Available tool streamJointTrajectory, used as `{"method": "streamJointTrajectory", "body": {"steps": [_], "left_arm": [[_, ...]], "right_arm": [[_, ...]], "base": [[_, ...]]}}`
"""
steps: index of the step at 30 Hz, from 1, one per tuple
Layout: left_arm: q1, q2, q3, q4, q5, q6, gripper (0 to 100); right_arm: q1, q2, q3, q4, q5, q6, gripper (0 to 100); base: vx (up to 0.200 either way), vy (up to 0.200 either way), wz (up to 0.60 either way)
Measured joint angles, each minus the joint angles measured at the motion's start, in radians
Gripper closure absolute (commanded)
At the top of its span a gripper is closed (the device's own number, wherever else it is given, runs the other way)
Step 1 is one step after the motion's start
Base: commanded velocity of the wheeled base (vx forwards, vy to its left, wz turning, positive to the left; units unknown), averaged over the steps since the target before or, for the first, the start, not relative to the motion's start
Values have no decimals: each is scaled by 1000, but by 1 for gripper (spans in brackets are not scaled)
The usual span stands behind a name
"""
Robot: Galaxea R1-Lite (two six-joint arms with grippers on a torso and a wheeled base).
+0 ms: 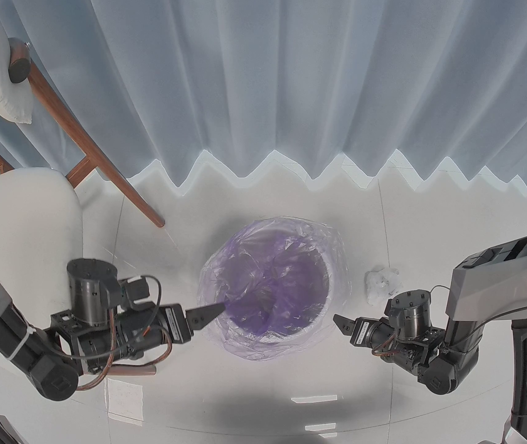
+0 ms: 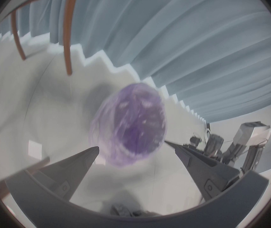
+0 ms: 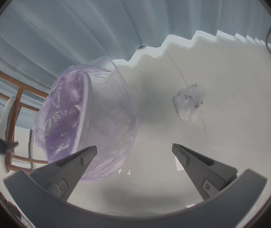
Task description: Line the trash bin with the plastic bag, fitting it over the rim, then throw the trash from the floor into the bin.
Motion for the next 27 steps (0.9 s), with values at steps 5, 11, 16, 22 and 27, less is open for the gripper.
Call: {"method": "streamJointTrajectory", "body": {"steps": [5,11,16,22,27], "left_arm": [[34,15,-113,17,23,128,0],[89,97,-263,23,32,254,0],[110,174,-384,30,32,278,0],[97,232,-445,35,19,317,0],[94,270,-451,22,18,435,0]], "right_arm": [[1,-11,29,-27,0,1,0],[6,-26,45,-43,0,1,0],[15,-35,50,-68,-1,1,0],[21,-40,51,-77,-1,1,0],[23,-40,53,-100,-1,3,0]], "base": [[0,0,0],[0,0,0],[0,0,0],[0,0,0],[0,0,0]]}}
